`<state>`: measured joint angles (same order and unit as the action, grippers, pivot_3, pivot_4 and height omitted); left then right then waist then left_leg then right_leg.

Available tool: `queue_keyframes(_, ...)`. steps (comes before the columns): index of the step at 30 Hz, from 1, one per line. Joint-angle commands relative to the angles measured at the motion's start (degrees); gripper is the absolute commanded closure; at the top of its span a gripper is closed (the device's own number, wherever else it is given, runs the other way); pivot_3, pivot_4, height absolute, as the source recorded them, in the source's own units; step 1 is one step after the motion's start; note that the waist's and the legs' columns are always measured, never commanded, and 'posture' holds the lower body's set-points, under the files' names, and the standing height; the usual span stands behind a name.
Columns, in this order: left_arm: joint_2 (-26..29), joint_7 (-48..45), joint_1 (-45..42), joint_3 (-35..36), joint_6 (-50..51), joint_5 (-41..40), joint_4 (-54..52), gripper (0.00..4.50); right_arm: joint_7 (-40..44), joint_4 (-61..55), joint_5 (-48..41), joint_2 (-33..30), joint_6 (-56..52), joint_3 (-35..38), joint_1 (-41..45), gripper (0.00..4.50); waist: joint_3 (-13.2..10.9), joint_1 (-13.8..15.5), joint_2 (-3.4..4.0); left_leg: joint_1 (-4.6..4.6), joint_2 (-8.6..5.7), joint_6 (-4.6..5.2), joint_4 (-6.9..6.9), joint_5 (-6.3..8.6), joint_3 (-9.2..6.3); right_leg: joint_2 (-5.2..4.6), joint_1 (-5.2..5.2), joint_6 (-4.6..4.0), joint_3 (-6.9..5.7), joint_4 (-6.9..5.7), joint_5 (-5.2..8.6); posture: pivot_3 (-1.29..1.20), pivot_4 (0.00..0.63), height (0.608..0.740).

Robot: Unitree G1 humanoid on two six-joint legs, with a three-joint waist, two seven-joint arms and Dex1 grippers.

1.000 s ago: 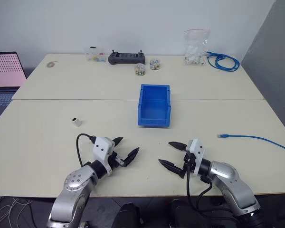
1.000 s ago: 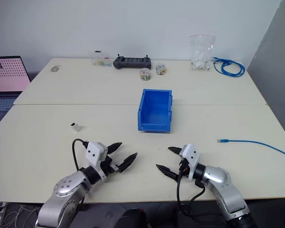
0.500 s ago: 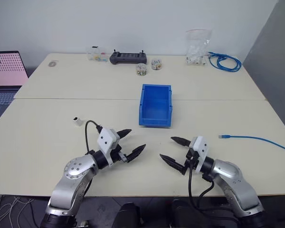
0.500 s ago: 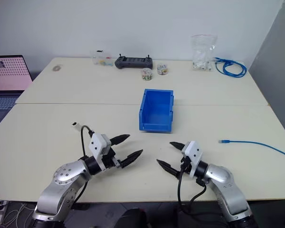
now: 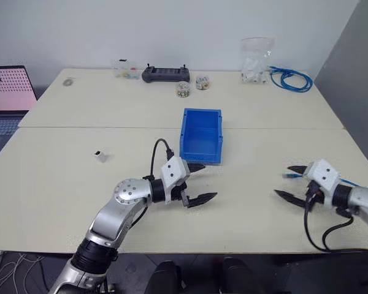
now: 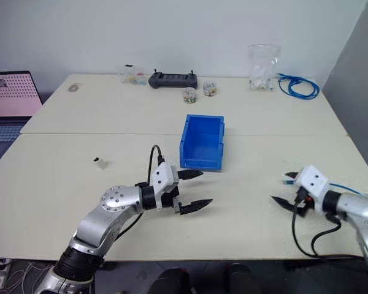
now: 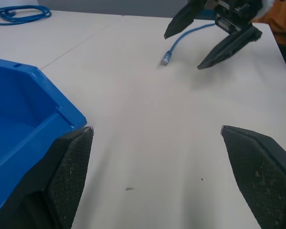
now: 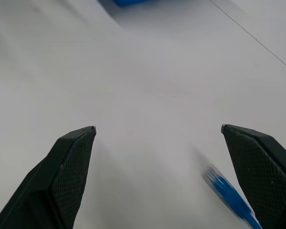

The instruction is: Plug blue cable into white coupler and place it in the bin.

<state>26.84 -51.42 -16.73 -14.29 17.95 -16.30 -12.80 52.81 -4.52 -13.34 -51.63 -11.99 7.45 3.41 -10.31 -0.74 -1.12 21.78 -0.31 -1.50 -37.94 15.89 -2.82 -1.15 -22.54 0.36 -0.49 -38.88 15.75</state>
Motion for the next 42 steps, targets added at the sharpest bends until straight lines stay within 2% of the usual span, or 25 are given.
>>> queue_keyframes(1,0.49,-1.1,-0.49,-0.96,-0.78,0.7,-1.45,0.0,5.25,9.73,3.67,-3.02,7.44,-2.31,5.87,0.02,-0.02,-0.07,-0.03,0.0,0.01,0.0,0.0,0.0,-0.02,0.0,0.01,0.0,-0.01,0.0,0.0,0.0,0.15,0.74)
queue_keyframes(6,0.14,-0.93,-1.54,-2.3,0.25,1.48,-3.04,0.0,12.91,24.58,8.09,-5.09,13.26,-8.25,16.05,0.02,-0.05,-0.13,-0.05,-0.02,-0.01,0.0,-0.02,0.0,-0.02,-0.01,0.05,-0.12,-0.02,0.01,-0.07,0.0,0.15,0.74)
queue_keyframes(11,-0.2,-0.68,-2.07,-3.04,0.33,2.03,-3.38,0.0,17.78,37.23,11.77,-4.02,16.85,-12.83,26.32,0.02,-0.08,-0.25,0.01,-0.02,-0.01,-0.01,-0.04,0.0,0.0,-0.03,0.06,-0.27,0.0,0.0,-0.16,0.0,0.15,0.74)
queue_keyframes(14,-0.31,-0.49,-2.02,-3.26,0.19,2.18,-3.41,0.0,19.61,41.89,13.55,-3.11,18.75,-14.84,29.95,0.46,-0.1,-0.46,0.02,-0.03,0.0,-0.01,-0.04,-0.01,0.0,-0.04,0.06,-0.28,0.0,0.0,-0.16,0.0,0.15,0.74)
queue_keyframes(28,0.77,-0.35,-1.99,-2.51,1.1,2.32,-4.13,0.0,23.4,49.96,17.33,1.12,23.91,-18.4,36.5,3.9,-0.11,-0.94,0.02,-0.26,0.01,-0.01,-0.05,-0.01,0.01,-0.07,0.26,-0.29,0.03,-0.01,-0.17,0.0,0.15,0.74)
queue_keyframes(30,1.87,-0.63,-1.31,-1.88,0.96,2.39,-4.38,0.0,23.47,49.67,17.28,1.7,25.04,-18.31,36.88,4.25,-0.11,-1.01,0.02,-0.27,0.02,-0.01,-0.04,-0.01,0.01,-0.07,0.27,-0.29,0.03,-0.02,-0.17,0.0,0.15,0.74)
queue_keyframes(34,6.59,-2.39,2.1,0.31,-0.51,2.28,-5.33,0.0,25.65,45.47,15.97,2.21,25.89,-18.25,35.96,4.26,-0.12,-1.13,0.03,-0.3,0.04,-0.02,-0.02,-0.01,0.01,-0.06,0.26,-0.3,0.04,-0.04,-0.17,0.0,0.15,0.74)
queue_keyframes(38,12.01,-3.32,7.15,4.65,-2.35,2.0,-5.59,0.0,30.23,28.98,11.03,2.59,20.03,-18.25,31.08,4.26,-0.2,-0.99,0.15,-0.3,0.08,-0.01,0.02,-0.01,-0.04,-0.06,0.24,-0.35,0.0,-0.05,-0.14,0.0,0.15,0.74)
queue_keyframes(42,16.5,-4.01,13.1,10.55,-1.96,0.55,-5.68,0.0,26.15,10.19,8.31,8.67,10.51,-20.56,27.57,4.26,-0.21,-0.85,0.17,-0.24,0.05,-0.01,0.0,0.0,-0.1,-0.1,0.23,-0.34,-0.04,-0.05,-0.14,0.0,0.15,0.74)
